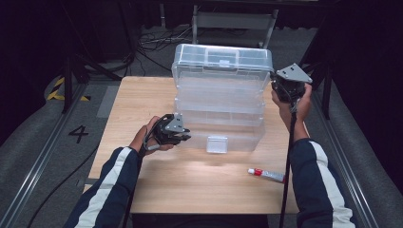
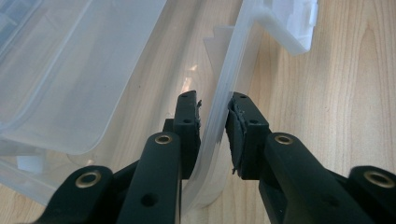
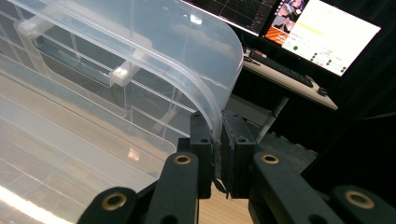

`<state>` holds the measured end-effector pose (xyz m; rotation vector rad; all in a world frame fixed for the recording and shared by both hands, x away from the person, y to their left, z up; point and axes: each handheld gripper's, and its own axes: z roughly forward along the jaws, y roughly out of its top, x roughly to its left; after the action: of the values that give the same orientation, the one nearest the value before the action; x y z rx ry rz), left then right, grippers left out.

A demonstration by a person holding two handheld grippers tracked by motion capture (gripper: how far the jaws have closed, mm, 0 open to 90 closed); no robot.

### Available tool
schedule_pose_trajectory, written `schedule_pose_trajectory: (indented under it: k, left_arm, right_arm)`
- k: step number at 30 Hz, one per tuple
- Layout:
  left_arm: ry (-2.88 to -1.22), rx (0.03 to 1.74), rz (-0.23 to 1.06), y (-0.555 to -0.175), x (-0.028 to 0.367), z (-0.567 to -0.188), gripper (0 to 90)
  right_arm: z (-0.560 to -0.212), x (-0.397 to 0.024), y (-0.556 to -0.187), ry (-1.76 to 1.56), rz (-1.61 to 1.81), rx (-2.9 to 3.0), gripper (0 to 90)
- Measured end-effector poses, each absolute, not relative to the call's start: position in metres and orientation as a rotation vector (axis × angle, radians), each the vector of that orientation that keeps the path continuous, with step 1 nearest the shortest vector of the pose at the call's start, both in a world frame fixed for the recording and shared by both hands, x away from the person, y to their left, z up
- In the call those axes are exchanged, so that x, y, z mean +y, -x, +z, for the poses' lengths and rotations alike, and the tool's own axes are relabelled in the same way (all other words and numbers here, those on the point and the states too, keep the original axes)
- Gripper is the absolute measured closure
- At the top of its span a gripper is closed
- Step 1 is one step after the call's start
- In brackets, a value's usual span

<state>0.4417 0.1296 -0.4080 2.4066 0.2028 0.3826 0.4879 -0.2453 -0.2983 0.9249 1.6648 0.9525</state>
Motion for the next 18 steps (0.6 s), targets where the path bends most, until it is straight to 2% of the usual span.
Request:
schedule_pose_trajectory:
  k: [18]
  left_arm:
    - [-2.402, 0.21, 0.38, -0.4417, 0.1294, -0.4086, 75.3]
  right_arm:
    - [-0.2953, -0.2442, -0.4964, -0.937, 0.951, 1.672, 84.5]
